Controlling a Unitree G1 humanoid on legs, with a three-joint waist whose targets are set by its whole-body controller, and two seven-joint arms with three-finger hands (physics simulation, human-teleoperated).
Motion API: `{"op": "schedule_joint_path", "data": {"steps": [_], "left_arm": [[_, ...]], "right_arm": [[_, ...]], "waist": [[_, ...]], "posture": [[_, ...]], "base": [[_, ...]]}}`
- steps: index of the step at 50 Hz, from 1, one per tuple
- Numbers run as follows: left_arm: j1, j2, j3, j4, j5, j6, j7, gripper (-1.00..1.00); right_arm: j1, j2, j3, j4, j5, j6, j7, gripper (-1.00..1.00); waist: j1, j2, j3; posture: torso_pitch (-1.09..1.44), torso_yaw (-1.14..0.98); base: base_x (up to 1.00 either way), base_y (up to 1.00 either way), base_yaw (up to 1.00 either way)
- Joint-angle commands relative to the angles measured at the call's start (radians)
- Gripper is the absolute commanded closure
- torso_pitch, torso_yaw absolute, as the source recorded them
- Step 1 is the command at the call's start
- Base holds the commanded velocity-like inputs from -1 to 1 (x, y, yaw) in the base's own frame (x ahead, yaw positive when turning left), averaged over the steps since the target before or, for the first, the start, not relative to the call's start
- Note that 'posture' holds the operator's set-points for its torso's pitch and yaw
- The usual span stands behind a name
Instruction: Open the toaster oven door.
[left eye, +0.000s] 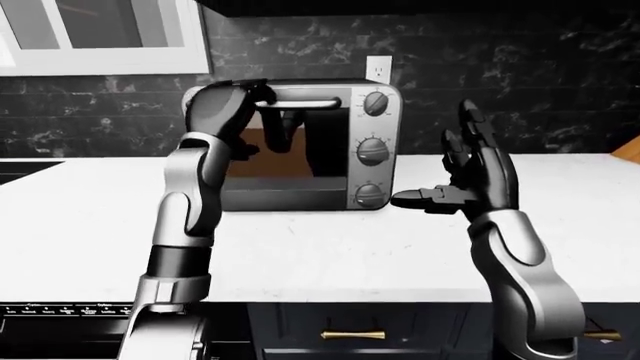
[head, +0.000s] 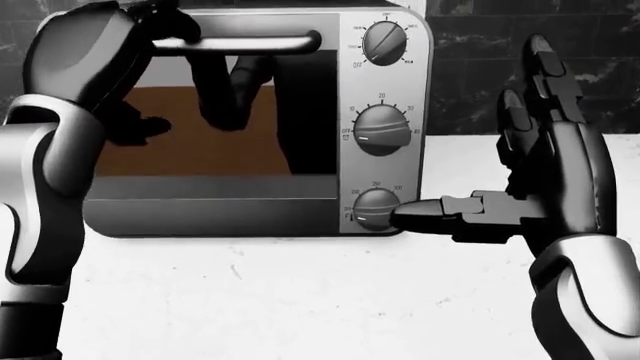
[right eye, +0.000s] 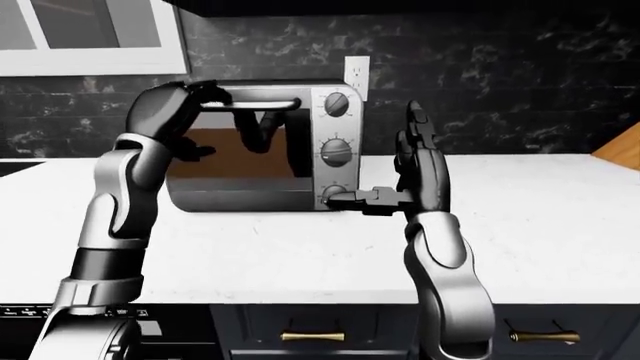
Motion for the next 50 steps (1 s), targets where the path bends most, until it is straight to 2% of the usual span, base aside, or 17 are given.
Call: {"op": "schedule_joint_path", "data": {"steps": [1, 6, 9, 11, 16, 20, 21, 29, 32, 37, 39, 42, 50], "left_arm": [[0.003, 0.0, -0.017, 0.054, 0.0, 0.009, -0.061, -0.1], [-0.067, 0.002, -0.032, 0.184, 0.017, -0.005, -0.016, -0.05], [-0.069, 0.002, -0.032, 0.188, 0.017, -0.006, -0.014, -0.05], [-0.132, -0.001, -0.051, 0.336, 0.043, -0.011, 0.037, -0.02], [-0.161, -0.006, -0.067, 0.434, 0.07, -0.006, 0.081, -0.04], [-0.168, -0.008, -0.074, 0.461, 0.088, -0.014, 0.094, -0.04], [-0.175, -0.007, -0.09, 0.497, 0.115, -0.021, 0.115, -0.05], [-0.167, -0.016, -0.094, 0.52, 0.166, -0.028, 0.127, -0.08], [-0.168, -0.017, -0.101, 0.535, 0.203, -0.027, 0.142, -0.15], [-0.138, -0.022, -0.099, 0.496, 0.217, -0.026, 0.126, -0.15], [-0.088, -0.028, -0.096, 0.409, 0.221, -0.017, 0.08, -0.11], [0.037, -0.045, -0.083, 0.161, 0.229, 0.005, -0.035, -0.09], [0.17, -0.071, -0.057, -0.136, 0.25, 0.019, -0.16, -0.06]], "right_arm": [[-0.028, -0.006, -0.005, -0.023, 0.0, -0.027, 0.0, -1.0], [-0.029, -0.006, -0.002, -0.023, -0.001, -0.027, -0.001, -1.0], [-0.029, -0.005, -0.002, -0.023, -0.001, -0.027, -0.001, -1.0], [-0.028, -0.006, -0.004, -0.018, -0.001, -0.031, 0.001, -1.0], [-0.029, -0.007, -0.006, -0.015, 0.0, -0.033, 0.001, -1.0], [-0.028, -0.008, -0.006, -0.009, -0.001, -0.038, 0.002, -1.0], [-0.027, -0.007, -0.004, -0.007, -0.002, -0.041, 0.002, -1.0], [-0.026, -0.007, -0.004, -0.002, -0.003, -0.045, 0.003, -1.0], [-0.024, -0.005, -0.003, -0.001, -0.004, -0.047, 0.003, -1.0], [-0.018, -0.005, -0.004, 0.001, -0.004, -0.053, 0.004, -1.0], [-0.014, -0.004, -0.006, 0.003, -0.004, -0.058, 0.006, -1.0], [-0.005, -0.003, -0.007, 0.009, -0.005, -0.069, 0.008, -1.0], [-0.003, -0.004, -0.01, 0.0, -0.002, -0.061, 0.005, -1.0]], "waist": [[-0.001, -0.004, 0.013], [0.0, -0.006, 0.012], [0.001, -0.006, 0.012], [-0.001, -0.006, 0.014], [0.001, -0.007, 0.013], [0.0, -0.005, 0.015], [-0.001, -0.005, 0.016], [-0.006, -0.005, 0.021], [-0.008, -0.006, 0.022], [-0.011, -0.006, 0.023], [-0.012, -0.005, 0.023], [-0.014, -0.002, 0.025], [-0.01, -0.005, 0.026]], "posture": [[-0.53, 0.0], [-0.53, 0.0], [-0.53, 0.0], [-0.53, 0.0], [-0.53, 0.0], [-0.53, 0.0], [-0.53, 0.0], [-0.53, 0.0], [-0.53, 0.0], [-0.53, 0.0], [-0.53, 0.0], [-0.53, 0.0], [-0.53, 0.0]], "base": [[0.0, 0.0, 0.0], [0.0, 0.0, 0.0], [0.0, 0.0, 0.0], [0.0, 0.0, 0.0], [0.0, 0.0, 0.0], [0.0, 0.0, 0.0], [0.0, 0.0, 0.0], [0.0, 0.0, 0.0], [0.0, 0.0, 0.0], [0.0, 0.0, 0.0], [0.0, 0.0, 0.0], [0.0, 0.0, 0.0], [0.0, 0.0, 0.0]]}}
